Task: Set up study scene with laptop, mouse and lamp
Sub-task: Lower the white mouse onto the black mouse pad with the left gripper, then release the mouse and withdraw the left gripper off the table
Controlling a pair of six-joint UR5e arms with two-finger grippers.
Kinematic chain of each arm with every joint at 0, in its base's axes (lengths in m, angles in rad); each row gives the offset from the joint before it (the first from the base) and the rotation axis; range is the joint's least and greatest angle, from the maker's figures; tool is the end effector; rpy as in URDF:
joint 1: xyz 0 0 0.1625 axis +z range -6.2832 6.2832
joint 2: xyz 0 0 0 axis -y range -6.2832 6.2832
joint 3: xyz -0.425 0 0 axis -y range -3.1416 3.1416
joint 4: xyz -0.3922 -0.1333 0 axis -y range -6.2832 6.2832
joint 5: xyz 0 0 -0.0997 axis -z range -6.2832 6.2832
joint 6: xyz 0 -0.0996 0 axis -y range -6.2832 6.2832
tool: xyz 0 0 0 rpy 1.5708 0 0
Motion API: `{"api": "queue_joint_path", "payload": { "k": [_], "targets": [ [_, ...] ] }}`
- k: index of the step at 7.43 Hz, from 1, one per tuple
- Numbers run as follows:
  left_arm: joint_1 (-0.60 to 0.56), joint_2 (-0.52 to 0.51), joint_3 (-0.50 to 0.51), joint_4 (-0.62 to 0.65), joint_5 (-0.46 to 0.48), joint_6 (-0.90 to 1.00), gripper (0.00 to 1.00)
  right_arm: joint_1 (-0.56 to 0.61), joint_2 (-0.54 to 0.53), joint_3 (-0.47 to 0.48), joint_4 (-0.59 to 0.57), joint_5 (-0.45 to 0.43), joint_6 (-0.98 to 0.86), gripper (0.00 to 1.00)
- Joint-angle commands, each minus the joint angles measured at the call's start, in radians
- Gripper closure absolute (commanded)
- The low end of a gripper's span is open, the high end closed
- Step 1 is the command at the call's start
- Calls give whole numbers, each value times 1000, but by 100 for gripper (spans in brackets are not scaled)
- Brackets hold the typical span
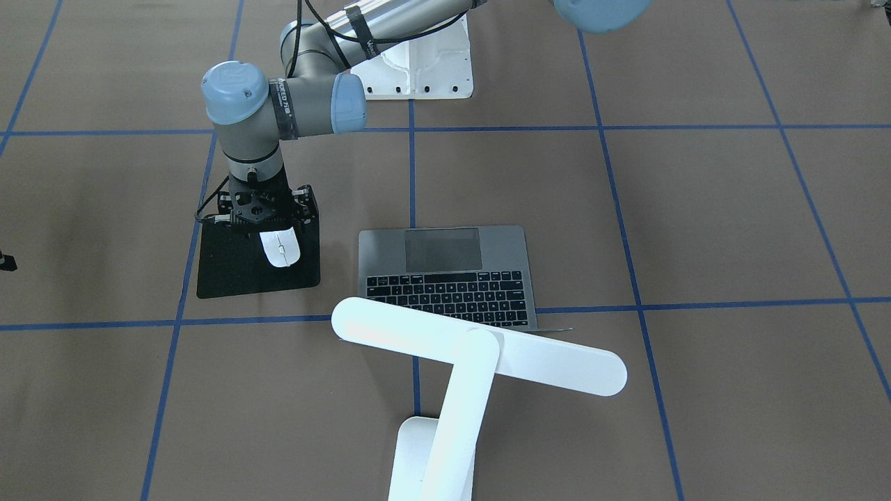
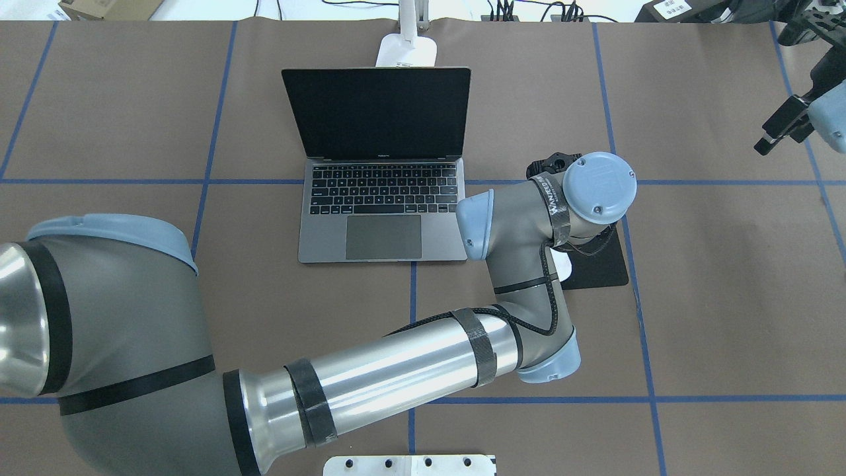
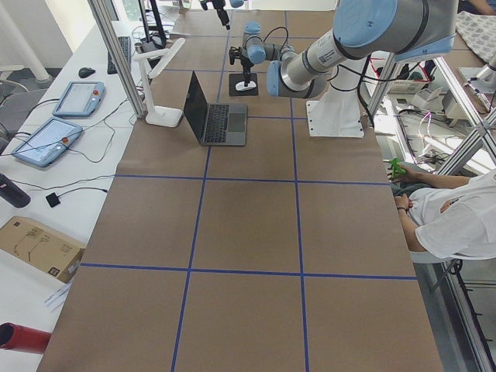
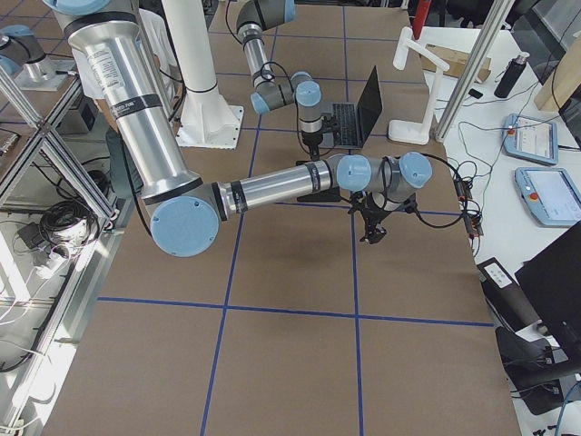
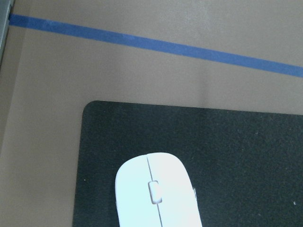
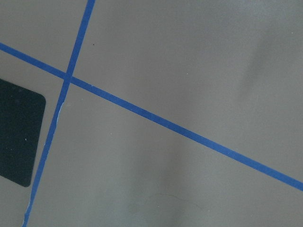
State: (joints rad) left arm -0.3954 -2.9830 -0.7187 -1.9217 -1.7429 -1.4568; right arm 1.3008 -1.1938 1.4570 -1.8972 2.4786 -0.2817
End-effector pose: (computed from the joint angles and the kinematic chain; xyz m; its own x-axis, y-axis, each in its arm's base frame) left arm 0.7771 -0.4503 0.0026 0.5909 -0.1252 -0.7969 0.1886 0.9819 -0.0144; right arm -0.1154 -0.6225 0.5231 0.5086 -0.3790 0.7731 0.4243 0.8916 0.1580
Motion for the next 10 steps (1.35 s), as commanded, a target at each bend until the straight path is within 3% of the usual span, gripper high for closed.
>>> {"api": "queue_joint_path", "payload": {
  "k": [1,3,4,7,9,10],
  "targets": [
    [-54,265,-455,253,-152,101,0,3,0,0,1,-1,3,1],
    [-100,613,-866,283,-170,206,0,8,-3,-3,30,-10,4,1],
    [-135,750,-986,286,-206,278,0,8,-6,-6,36,-15,6,1],
    [-333,1078,-1163,273,-392,633,0,38,-12,0,36,-17,67,1],
    [-532,1252,-1164,273,-510,982,0,57,-45,26,36,-117,87,1],
    [-647,1318,-1135,277,-518,1182,0,72,-94,66,38,-130,87,1]
  ]
}}
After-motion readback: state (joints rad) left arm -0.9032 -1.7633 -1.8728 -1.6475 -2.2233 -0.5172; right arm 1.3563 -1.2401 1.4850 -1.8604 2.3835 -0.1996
